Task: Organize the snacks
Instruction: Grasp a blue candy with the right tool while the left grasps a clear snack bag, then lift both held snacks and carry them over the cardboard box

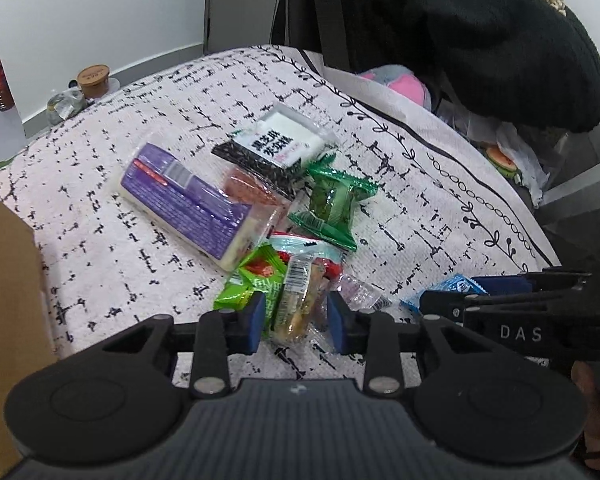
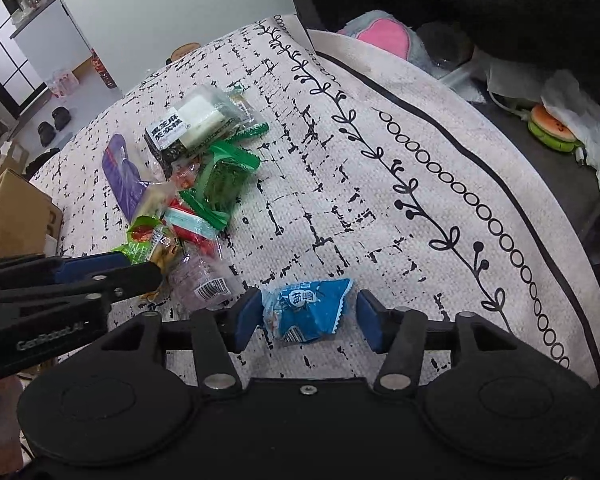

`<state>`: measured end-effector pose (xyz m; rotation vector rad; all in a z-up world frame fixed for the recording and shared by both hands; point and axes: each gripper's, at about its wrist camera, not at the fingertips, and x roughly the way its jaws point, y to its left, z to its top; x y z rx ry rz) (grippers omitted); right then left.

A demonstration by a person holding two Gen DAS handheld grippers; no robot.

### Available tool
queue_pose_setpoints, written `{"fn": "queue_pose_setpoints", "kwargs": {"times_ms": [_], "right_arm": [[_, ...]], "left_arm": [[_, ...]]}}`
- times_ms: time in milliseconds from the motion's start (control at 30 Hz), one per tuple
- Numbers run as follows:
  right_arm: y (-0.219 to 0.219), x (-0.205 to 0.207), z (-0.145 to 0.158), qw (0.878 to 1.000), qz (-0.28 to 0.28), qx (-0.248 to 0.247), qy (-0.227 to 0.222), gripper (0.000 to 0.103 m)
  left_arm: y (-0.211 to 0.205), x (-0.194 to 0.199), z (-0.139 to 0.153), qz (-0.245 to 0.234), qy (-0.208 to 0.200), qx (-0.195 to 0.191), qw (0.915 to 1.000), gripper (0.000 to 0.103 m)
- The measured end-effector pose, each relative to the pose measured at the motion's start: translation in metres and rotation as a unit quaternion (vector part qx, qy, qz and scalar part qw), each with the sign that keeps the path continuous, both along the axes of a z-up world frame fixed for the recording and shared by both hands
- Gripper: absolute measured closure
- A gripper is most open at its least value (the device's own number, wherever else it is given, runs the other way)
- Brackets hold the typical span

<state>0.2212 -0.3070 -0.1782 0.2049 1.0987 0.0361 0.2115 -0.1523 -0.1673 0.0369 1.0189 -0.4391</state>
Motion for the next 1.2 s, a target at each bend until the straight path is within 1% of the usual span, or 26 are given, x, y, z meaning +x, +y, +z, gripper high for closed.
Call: {"fn": "queue_pose_setpoints", "kwargs": {"times_ms": [33, 100, 200, 233, 267, 333, 367, 433, 533, 667, 767, 900, 1200], "right_arm": [[0.000, 0.000, -0.001, 1.000, 0.002, 0.000, 0.001, 0.047], [0.001, 0.001, -0.003, 1.000, 0.006, -0.002, 0.004, 0.046], [0.001, 0.001, -0.006, 1.000, 0.007, -0.004, 0.007, 0.046], [0.001, 0.002, -0.007, 1.000, 0.006, -0.004, 0.008, 0.048], [0.001, 0.002, -0.008, 1.000, 0.005, -0.006, 0.010, 0.050], [0.000, 0.003, -0.009, 1.000, 0.004, -0.010, 0.014, 0.067], [-0.001, 0.002, -0.009, 1.000, 0.004, -0.009, 0.016, 0.070], [-0.001, 0.002, -0.009, 1.000, 0.006, -0.006, 0.015, 0.072], [-0.002, 0.001, -0.007, 1.000, 0.007, -0.002, 0.014, 0.073], [-0.003, -0.001, -0.004, 1.000, 0.001, 0.004, 0.012, 0.073], [-0.002, -0.003, -0.002, 1.000, 0.001, 0.005, 0.011, 0.073], [0.002, -0.004, 0.003, 1.000, 0.002, 0.006, 0.007, 0.073], [0.017, -0.004, 0.018, 1.000, 0.001, 0.009, -0.020, 0.073]], "left_arm": [[-0.001, 0.001, -0.001, -0.001, 0.001, 0.000, 1.0000, 0.071], [-0.003, 0.002, -0.004, -0.004, 0.003, 0.001, 1.0000, 0.071], [-0.008, 0.002, -0.007, -0.009, 0.001, 0.006, 0.9999, 0.071], [-0.009, 0.002, -0.008, -0.011, 0.000, 0.007, 0.9999, 0.071], [-0.011, 0.002, -0.009, -0.012, -0.001, 0.007, 0.9999, 0.071], [-0.011, 0.002, -0.010, -0.011, -0.001, 0.006, 0.9999, 0.071], [-0.010, 0.002, -0.010, -0.010, 0.000, 0.005, 0.9999, 0.071], [-0.010, 0.001, -0.010, -0.009, 0.002, 0.004, 1.0000, 0.072], [-0.010, 0.000, -0.013, -0.008, 0.014, 0.004, 0.9999, 0.079], [-0.006, -0.005, -0.016, -0.006, 0.027, 0.000, 0.9996, 0.084], [-0.001, -0.007, -0.017, 0.001, 0.030, 0.003, 0.9995, 0.085], [0.007, -0.010, -0.010, 0.006, 0.025, -0.003, 0.9997, 0.085], [0.034, -0.020, 0.015, 0.042, -0.004, -0.007, 0.9991, 0.085]]}}
